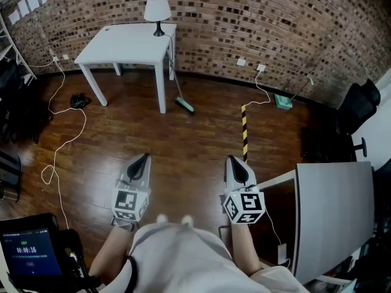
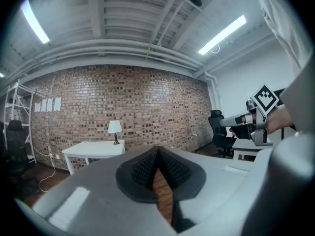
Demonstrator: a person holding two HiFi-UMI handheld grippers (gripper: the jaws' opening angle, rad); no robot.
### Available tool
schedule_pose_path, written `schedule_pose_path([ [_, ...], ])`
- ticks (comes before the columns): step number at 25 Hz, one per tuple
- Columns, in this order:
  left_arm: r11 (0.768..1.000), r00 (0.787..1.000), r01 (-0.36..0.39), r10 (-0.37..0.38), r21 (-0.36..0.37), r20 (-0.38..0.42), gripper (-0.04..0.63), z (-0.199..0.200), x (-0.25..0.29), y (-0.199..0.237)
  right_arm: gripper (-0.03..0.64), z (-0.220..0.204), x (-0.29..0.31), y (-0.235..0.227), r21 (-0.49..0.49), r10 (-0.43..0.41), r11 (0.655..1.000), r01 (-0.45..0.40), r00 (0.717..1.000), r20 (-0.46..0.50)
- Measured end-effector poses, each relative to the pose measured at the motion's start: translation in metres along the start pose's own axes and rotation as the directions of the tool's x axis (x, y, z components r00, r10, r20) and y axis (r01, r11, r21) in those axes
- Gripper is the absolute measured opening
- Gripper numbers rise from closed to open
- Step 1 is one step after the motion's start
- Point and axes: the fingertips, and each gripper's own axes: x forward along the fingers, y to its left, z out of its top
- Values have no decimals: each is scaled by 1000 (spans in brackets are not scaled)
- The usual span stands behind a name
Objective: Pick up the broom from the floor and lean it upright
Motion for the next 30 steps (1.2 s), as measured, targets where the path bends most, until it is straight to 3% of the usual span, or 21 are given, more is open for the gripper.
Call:
schedule_pose_path([
  [6,1000,1000,19,-19,-2,2,0,3,24,12,12,12,20,0,-21,-18,1000,19,1000,8],
  [14,999,999,46,-46,8,25,0,10,35,12,11,19,32,19,-143,-18,990,17,1000,-5],
  [30,998,998,56,-56,-5,15,0,8,36,8,12,10,37,28,-142,-11,990,6,999,-35],
])
